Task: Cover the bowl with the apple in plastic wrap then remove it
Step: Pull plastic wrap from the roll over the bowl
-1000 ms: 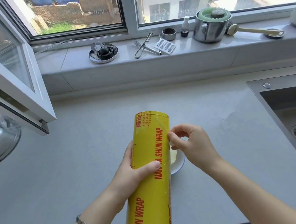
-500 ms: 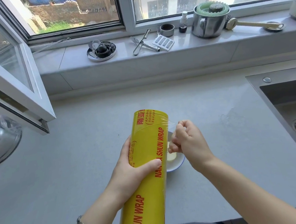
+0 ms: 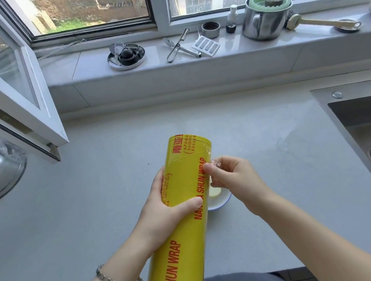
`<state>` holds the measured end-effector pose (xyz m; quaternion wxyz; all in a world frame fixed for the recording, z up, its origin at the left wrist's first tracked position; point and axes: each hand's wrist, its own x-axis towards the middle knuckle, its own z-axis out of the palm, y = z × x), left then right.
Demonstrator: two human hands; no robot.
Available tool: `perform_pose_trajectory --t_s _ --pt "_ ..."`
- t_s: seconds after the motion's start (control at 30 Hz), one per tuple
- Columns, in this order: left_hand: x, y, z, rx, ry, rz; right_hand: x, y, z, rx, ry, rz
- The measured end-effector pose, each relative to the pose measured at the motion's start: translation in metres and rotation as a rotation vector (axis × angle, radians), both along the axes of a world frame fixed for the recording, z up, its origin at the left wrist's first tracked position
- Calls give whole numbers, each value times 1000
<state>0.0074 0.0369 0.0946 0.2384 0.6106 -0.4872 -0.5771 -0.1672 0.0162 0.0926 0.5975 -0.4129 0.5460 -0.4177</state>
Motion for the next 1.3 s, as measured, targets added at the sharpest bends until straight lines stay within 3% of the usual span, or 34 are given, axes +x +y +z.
perform_pose_trajectory --t_s 0.17,0.27,0.33,0.5,0.73,0.9,1.03,1.13,1.3 --pt "2 1 0 17 -69 20 2 2 -4 -90 39 -74" --pt "1 0 -1 44 -73 32 8 3 -5 -22 -67 -75" --pt "1 -1 -2 103 -25 28 11 2 -4 54 -133 -128" --pt "6 0 -2 292 268 -39 8 -4 -2 40 -33 -173" --pt "2 -9 -10 327 240 54 3 -3 -5 257 -282 -93" --pt "0 -11 -14 247 139 83 -15 2 -3 274 0 245" --pt "1 -13 -17 230 113 102 -19 1 -3 173 125 336" --pt "1 -17 -18 255 156 152 -12 5 -9 86 25 299" --pt "-4 -21 -19 247 156 176 4 12 -16 141 -134 126"
